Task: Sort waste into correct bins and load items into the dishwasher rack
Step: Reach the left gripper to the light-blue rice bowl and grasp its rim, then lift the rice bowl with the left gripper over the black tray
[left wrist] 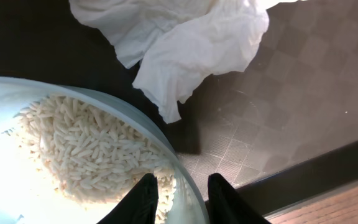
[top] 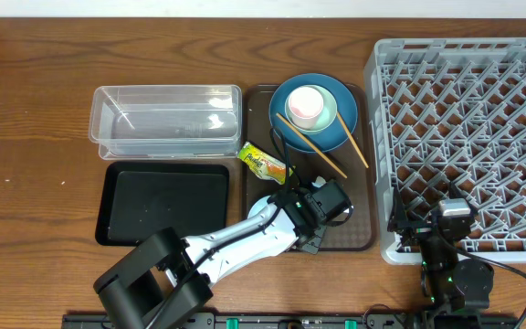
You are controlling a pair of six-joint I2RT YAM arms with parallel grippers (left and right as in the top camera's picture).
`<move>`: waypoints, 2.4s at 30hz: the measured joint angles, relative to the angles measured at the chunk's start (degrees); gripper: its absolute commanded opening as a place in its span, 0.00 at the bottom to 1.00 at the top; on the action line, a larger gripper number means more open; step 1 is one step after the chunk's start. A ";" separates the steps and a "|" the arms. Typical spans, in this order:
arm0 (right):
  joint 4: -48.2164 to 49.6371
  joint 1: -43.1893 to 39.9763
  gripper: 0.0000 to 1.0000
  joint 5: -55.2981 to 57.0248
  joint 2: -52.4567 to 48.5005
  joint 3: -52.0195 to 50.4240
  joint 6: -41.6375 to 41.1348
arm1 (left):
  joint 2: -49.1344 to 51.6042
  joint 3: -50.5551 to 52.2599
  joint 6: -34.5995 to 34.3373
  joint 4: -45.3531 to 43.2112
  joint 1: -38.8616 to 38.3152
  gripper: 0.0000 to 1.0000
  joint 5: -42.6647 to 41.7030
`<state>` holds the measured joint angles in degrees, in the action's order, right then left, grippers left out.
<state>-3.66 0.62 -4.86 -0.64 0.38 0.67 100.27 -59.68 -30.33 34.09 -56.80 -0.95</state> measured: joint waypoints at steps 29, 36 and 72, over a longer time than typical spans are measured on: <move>0.00 0.00 0.99 0.00 0.00 0.00 -0.02 | -17.46 0.02 0.09 8.59 7.32 0.06 -0.02; 0.00 0.00 0.99 0.00 0.00 0.00 -0.02 | -26.25 0.02 2.69 14.14 17.70 0.06 -1.79; 0.00 0.00 0.99 0.00 0.00 0.00 0.00 | -27.61 0.13 30.60 22.64 62.97 0.06 -42.25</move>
<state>-3.66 0.62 -4.86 -0.64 0.38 0.67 72.66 -59.55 0.27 56.73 6.17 -43.20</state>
